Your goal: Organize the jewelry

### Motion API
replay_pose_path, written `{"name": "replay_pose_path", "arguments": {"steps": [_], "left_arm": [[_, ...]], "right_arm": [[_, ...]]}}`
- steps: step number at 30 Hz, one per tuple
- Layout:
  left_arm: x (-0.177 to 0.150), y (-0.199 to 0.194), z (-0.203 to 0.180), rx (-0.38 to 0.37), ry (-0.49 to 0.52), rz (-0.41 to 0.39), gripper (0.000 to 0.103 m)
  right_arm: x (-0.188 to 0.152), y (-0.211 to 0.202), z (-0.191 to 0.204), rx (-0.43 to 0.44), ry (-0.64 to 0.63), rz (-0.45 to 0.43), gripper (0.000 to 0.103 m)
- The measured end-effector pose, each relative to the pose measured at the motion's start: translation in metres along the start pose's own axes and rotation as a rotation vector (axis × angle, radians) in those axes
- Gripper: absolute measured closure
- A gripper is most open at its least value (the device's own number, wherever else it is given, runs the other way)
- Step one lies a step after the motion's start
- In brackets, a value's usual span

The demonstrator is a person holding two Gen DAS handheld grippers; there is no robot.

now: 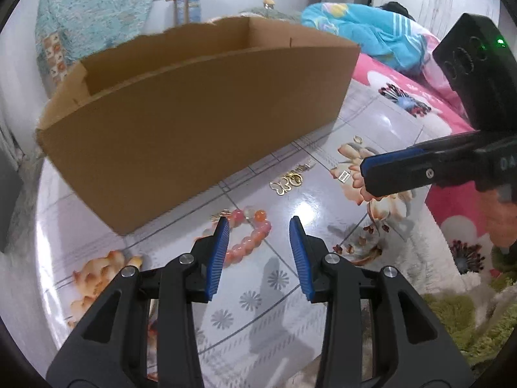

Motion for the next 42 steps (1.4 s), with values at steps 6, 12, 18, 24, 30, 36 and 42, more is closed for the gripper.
{"name": "replay_pose_path", "arguments": {"steps": [6,12,18,24,30,36,42], "left_arm": [[-0.023,0.002,0.009,-0.058,-0.079,0.065,0.066],[-0.039,-0.012,0.034,0.015,-0.135,0.076,0.066],[-0.036,-0.026,0.056,0.088,-0.170,0.064,0.066],[-0.009,-0.022,0.038,0.039,-0.144,-0.014,0.066],[0.004,0.009,0.023,0.104,-0.057,0.023,0.067],[0.004,0.023,0.028,0.153,-0.002,0.073,0.078],[0.004,0.024,0.027,0.152,0.017,0.064,0.086]], "right_arm": [[0.003,0.005,0.004,-0.011,-0.013,0.004,0.072],[0.007,0.017,0.006,-0.007,-0.028,0.024,0.072],[0.008,0.033,0.007,-0.040,-0.067,0.040,0.072],[0.010,0.043,0.012,-0.093,-0.135,0.030,0.072],[0.009,0.051,0.013,-0.143,-0.187,0.027,0.072],[0.007,0.053,0.009,-0.149,-0.202,0.023,0.073],[0.006,0.051,0.006,-0.139,-0.200,0.019,0.073]]}}
Point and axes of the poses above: each gripper's, at about its wrist camera, not at the fingertips, and y roughly the way its jaws point, z to its left, x to its top, the point moved 7 cm from there along y, roughly the way its jaws point
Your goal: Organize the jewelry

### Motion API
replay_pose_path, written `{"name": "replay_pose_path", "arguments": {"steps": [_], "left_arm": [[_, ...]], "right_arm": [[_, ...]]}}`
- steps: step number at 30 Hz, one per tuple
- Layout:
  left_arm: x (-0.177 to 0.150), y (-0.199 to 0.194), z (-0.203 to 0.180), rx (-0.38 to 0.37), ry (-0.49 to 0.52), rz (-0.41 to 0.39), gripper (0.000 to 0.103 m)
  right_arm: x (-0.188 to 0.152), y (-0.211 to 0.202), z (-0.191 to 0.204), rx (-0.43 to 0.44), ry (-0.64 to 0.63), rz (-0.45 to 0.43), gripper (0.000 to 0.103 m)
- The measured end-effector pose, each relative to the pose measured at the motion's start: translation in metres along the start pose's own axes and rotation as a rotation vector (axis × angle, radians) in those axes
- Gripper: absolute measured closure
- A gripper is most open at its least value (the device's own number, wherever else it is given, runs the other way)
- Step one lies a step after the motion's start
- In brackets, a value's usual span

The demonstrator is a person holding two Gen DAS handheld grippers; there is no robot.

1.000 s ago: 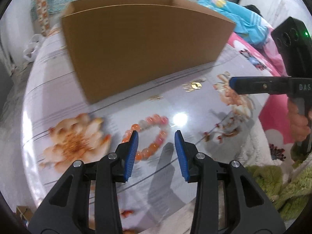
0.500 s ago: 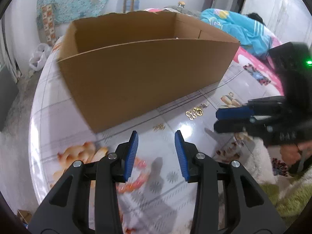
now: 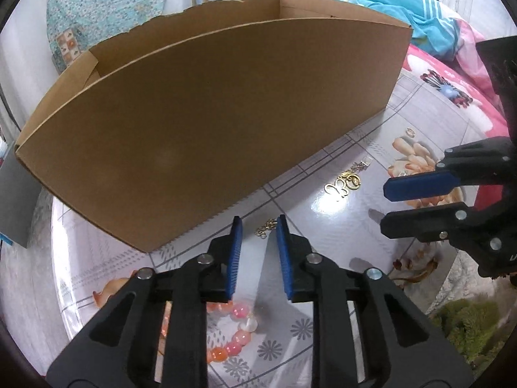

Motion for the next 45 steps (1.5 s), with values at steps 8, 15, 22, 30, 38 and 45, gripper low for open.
{"name": "replay_pose_path", "arguments": {"steps": [8,15,22,30,38,45], "left_arm": [[-0.003,-0.003,-0.009,-0.005,0.060,-0.020,0.103],[-0.008,-0.014,0.002,-0.045,-0.027,-0.023,0.103],[-0.015,-0.031,0.011,-0.061,-0.092,-0.052,0.103],[-0.018,-0.028,0.016,-0.052,-0.112,-0.055,0.103],[-0.016,-0.026,0.016,-0.057,-0.122,-0.065,0.103],[-0.019,-0.026,0.020,-0.065,-0.130,-0.066,0.103]], "right_arm": [[-0.001,-0.001,-0.001,-0.004,-0.007,-0.003,0.074],[0.002,-0.002,0.006,-0.030,-0.043,-0.010,0.078],[0.007,0.001,0.001,-0.091,-0.095,0.010,0.083],[0.017,0.008,-0.004,-0.258,-0.235,0.018,0.089],[0.016,0.022,-0.002,-0.305,-0.307,0.040,0.092],[0.016,0.011,-0.017,-0.359,-0.258,0.047,0.092]]}}
Point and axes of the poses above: each gripper's, at about its wrist camera, not at the fingertips, and y roughly the way its jaws point, z to its left, x to its top, the point moved 7 cm from there along y, roughly the way its jaws point
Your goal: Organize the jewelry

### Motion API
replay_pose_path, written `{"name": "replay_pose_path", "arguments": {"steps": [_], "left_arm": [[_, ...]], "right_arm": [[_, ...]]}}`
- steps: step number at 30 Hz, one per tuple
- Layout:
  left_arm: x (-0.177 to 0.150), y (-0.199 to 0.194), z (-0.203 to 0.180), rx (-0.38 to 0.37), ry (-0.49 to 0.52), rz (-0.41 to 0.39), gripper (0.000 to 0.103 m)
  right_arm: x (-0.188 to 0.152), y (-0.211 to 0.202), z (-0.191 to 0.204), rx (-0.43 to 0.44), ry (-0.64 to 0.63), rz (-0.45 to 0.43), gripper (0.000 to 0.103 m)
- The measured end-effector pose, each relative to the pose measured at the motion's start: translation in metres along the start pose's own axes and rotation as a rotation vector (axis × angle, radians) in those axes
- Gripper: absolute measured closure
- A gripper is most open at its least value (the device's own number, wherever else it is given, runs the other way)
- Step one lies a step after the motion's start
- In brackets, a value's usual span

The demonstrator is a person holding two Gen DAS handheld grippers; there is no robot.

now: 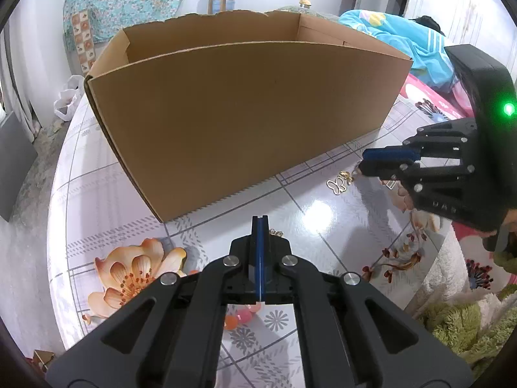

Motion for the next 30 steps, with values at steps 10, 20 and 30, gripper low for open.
{"name": "replay_pose_path", "arguments": {"steps": [10,20,30], "left_arm": [[-0.001,0.000,0.000,0.008,0.002,-0.003,0.103],[-0.001,0.002,0.003,0.004,-0.003,0.001,0.103],[-0.002,0.002,0.004,0.008,-0.004,0.003,0.103]], "right_arm": [[0.009,-0.011,0.017,0.180,0.000,-0.046,0.092],[0.010,0.005,0.026,0.086,-0.041,-0.013,0.092],[0.016,0.002,0.018,0.125,0.027,-0.036,0.092]]}}
Point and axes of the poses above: each gripper's, at about its wrist camera, not at the fingertips, and y roughly the way its jaws point, z to its left, x to its top, the point moved 7 cm from there along y, roughly the way its jaws point
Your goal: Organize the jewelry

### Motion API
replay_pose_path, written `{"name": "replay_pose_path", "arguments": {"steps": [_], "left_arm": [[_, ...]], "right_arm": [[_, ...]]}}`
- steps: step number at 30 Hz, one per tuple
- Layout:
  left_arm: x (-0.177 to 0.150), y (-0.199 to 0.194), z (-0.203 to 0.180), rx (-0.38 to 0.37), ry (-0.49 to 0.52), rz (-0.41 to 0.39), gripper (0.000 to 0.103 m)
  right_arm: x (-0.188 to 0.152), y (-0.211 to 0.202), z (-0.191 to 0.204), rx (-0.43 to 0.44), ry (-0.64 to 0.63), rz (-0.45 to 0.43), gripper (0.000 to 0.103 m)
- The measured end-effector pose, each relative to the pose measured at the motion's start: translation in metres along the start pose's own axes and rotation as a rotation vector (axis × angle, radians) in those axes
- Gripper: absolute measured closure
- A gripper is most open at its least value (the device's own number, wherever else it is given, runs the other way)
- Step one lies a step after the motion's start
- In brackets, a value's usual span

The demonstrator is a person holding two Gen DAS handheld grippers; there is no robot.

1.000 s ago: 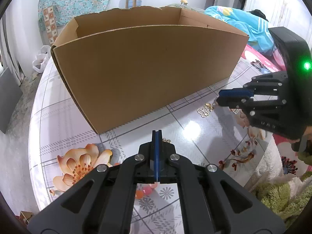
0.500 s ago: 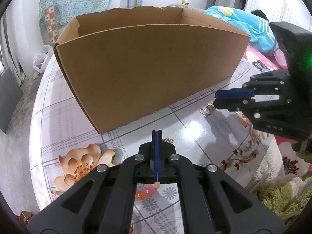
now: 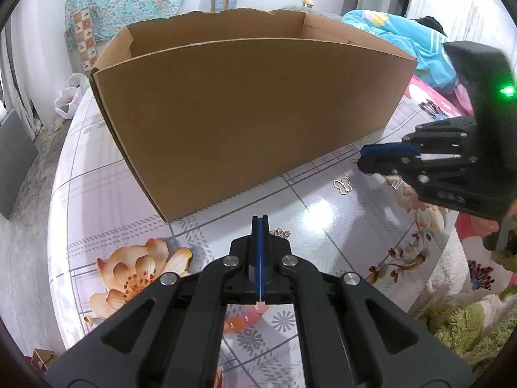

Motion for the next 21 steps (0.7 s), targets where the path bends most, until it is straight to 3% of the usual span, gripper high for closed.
{"name": "replay_pose_path", "arguments": {"steps": [8,12,21], "left_arm": [[-0.001,-0.001,0.002,-0.003,0.008,0.002,0.103],[0.000,-0.003,0.004,-0.012,-0.006,0.000,0.103],[-0.002,-0.002,0.005,-0.021,-0.016,0.007,0.103]], "right_arm": [[0.000,0.006,0.020,0.076,-0.135,0.019,0.090],[0.004,0.007,0.022,0.091,-0.191,0.035,0.076],[0.001,0.013,0.024,0.084,-0.203,0.056,0.074]]}}
Point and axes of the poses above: each gripper's, at about its wrist camera, not at the fingertips, and y roughly the way its jaws point, z to its left, x to its top, the point moved 7 cm from there along y, roughly the way its jaws point
